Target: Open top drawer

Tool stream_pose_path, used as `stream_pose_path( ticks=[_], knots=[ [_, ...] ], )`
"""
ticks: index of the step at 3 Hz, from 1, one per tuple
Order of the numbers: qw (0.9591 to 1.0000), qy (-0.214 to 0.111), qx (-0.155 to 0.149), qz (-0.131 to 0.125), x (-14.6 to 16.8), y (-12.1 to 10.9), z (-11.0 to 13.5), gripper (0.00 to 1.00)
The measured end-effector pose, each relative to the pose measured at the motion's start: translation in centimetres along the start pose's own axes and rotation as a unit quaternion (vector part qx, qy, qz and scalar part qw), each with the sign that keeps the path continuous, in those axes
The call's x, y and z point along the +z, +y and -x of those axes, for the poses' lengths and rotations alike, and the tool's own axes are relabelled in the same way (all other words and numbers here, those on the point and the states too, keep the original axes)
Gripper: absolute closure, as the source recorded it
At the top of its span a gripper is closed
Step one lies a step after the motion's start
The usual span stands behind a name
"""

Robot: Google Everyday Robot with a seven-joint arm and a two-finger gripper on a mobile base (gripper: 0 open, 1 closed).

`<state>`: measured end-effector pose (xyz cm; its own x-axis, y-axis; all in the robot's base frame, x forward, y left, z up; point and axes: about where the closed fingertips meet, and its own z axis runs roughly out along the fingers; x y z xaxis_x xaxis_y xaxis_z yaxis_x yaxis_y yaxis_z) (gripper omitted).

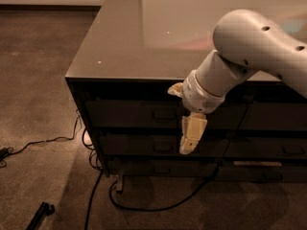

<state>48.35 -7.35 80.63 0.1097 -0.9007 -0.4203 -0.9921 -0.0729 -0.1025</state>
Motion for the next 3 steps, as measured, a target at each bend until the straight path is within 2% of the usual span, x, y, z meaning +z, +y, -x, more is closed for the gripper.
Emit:
stream_pose_path(
  ticks=[1,2,3],
  knots=[
    [0.9997,0.000,-0.025,0.007,2.5,-2.1,1.0,0.00],
    [0.9993,0.027,-0.026,0.004,4.5,-4.6,0.2,0.00],
    [0.9960,0.088,-0.006,-0.012,6.0,-5.8,-1.3,0.00]
  ],
)
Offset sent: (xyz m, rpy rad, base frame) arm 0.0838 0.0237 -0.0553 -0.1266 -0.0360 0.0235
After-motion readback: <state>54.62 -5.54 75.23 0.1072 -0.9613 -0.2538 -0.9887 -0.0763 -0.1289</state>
